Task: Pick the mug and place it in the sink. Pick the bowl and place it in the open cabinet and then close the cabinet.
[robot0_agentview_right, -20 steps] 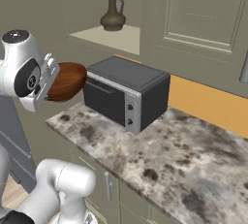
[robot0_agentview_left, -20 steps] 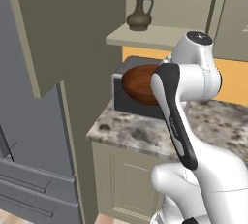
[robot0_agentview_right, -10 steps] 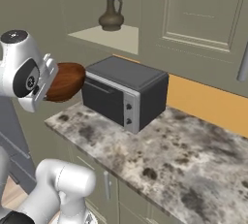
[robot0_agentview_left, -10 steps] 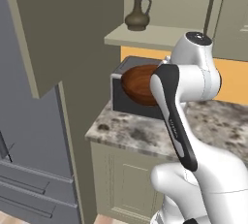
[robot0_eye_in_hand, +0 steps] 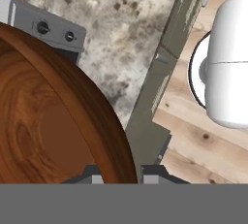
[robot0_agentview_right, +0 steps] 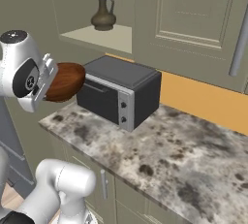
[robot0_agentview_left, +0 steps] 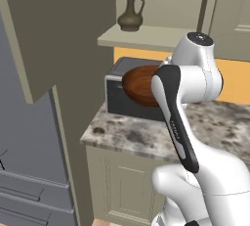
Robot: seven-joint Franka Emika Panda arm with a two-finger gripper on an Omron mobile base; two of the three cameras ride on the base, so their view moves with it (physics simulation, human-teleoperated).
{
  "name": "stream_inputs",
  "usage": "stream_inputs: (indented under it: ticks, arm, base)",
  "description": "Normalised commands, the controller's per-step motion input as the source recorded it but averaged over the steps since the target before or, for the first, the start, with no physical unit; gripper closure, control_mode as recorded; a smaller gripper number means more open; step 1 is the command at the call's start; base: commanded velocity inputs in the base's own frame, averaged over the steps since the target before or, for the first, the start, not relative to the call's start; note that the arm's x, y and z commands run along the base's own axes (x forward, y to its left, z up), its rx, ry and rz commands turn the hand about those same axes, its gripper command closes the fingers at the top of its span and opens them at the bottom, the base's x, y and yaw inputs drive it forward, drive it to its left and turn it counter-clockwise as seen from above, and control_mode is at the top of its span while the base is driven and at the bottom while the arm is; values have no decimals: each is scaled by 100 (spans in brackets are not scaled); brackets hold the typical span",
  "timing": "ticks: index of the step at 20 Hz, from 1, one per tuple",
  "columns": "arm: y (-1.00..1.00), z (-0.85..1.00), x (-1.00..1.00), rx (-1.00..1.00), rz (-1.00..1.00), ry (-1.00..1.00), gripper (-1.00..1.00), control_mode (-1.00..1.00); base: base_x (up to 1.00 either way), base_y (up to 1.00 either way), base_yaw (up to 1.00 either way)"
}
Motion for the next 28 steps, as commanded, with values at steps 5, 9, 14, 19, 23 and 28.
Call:
stream_inputs:
  ticks: [5, 9, 14, 19, 23, 28]
  arm:
    - [0, 0, 0, 0, 0, 0, 100, 100]
    - [0, 0, 0, 0, 0, 0, 100, 100]
    - [0, 20, -15, 0, 0, -5, 100, -100]
    - [-8, 53, -41, 0, 0, -14, 100, -100]
    - [-12, 63, -38, 0, 0, -16, 100, -100]
    - [-13, 44, -2, 0, 0, -14, 100, -100]
  base:
    - [0, 0, -1]
    - [0, 1, 0]
    - [0, 1, 0]
    - [0, 0, 0]
    - [0, 0, 0]
    - [0, 0, 0]
